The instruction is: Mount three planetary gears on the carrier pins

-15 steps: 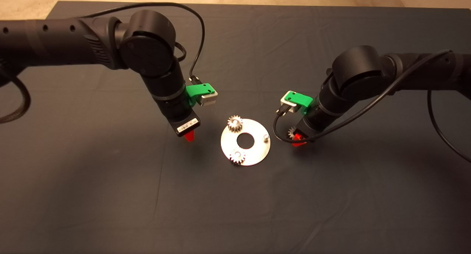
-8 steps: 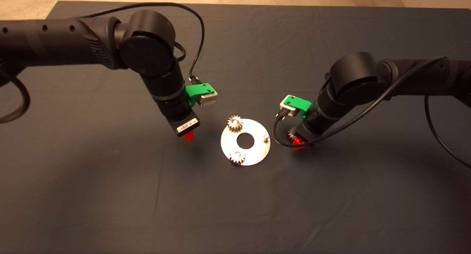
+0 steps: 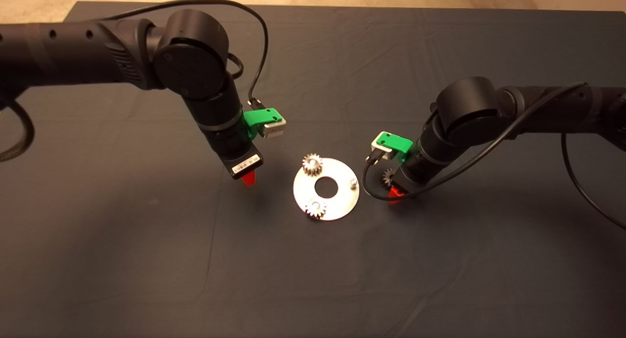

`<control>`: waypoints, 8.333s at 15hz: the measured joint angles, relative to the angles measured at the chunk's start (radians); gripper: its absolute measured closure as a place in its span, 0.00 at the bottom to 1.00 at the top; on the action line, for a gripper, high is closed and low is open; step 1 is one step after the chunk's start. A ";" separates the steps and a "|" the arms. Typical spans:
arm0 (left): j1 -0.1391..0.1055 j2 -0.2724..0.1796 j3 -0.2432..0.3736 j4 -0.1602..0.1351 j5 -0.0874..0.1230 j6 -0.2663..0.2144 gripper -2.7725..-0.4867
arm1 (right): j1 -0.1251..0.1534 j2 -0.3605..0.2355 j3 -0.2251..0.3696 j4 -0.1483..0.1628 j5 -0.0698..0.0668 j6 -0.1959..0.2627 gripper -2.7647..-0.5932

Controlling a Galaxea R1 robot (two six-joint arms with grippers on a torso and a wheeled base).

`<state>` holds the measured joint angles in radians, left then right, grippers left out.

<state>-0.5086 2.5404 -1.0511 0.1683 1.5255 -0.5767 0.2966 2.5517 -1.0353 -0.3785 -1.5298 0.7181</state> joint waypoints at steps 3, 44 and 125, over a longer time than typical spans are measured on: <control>-0.002 0.000 0.000 0.000 0.000 0.000 0.58 | 0.000 0.000 0.000 -0.001 0.000 0.000 0.31; -0.006 -0.006 0.002 -0.012 0.000 0.000 0.58 | -0.033 0.048 -0.094 -0.074 0.004 -0.003 0.71; -0.017 -0.006 0.001 -0.027 0.000 0.000 0.58 | 0.086 0.203 -0.032 0.038 0.045 0.086 0.80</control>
<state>-0.5253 2.5347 -1.0496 0.1417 1.5256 -0.5766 0.3823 2.7547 -1.0670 -0.3404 -1.4845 0.8043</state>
